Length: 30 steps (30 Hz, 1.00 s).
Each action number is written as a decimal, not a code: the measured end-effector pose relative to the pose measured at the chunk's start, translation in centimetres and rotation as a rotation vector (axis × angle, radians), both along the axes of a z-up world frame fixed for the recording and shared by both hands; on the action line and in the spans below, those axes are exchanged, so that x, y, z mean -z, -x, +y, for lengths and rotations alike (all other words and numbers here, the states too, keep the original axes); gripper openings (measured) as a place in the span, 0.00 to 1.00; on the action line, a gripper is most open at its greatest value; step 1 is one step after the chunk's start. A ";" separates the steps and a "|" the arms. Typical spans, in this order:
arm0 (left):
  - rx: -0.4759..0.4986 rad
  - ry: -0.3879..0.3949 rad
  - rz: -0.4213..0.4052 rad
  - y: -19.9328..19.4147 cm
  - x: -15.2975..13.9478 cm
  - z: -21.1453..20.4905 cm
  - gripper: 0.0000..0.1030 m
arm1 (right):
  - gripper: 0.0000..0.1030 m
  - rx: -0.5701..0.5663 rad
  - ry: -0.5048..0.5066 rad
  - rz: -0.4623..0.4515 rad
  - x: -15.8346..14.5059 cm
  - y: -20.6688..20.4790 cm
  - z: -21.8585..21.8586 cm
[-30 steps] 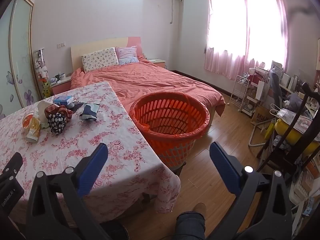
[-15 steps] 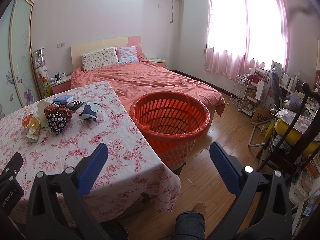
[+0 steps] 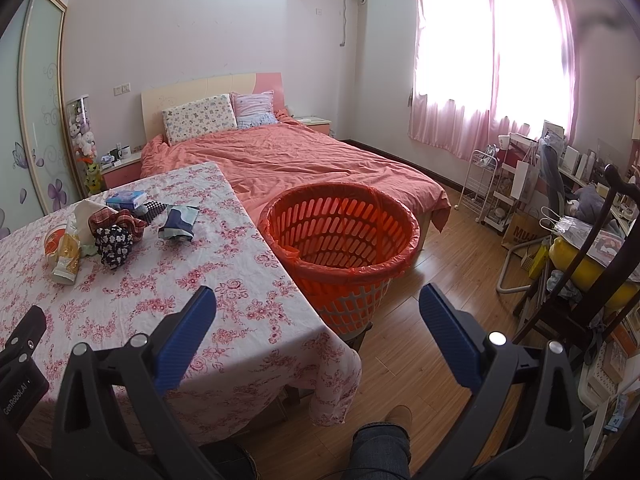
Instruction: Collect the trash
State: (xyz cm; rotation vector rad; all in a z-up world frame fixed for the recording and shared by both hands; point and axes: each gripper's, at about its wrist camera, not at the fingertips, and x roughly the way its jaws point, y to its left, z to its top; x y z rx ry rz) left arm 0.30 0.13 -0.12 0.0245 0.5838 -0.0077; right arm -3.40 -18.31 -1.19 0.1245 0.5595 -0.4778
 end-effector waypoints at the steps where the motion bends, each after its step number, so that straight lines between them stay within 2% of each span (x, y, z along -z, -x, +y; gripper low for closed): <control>1: 0.000 0.000 0.000 0.0 0.0 0.0 0.98 | 0.97 0.000 0.000 0.000 0.0 0.0 0.0; 30: -0.001 0.001 0.003 0.1 0.5 0.1 0.98 | 0.97 0.002 -0.003 0.000 0.1 0.1 -0.2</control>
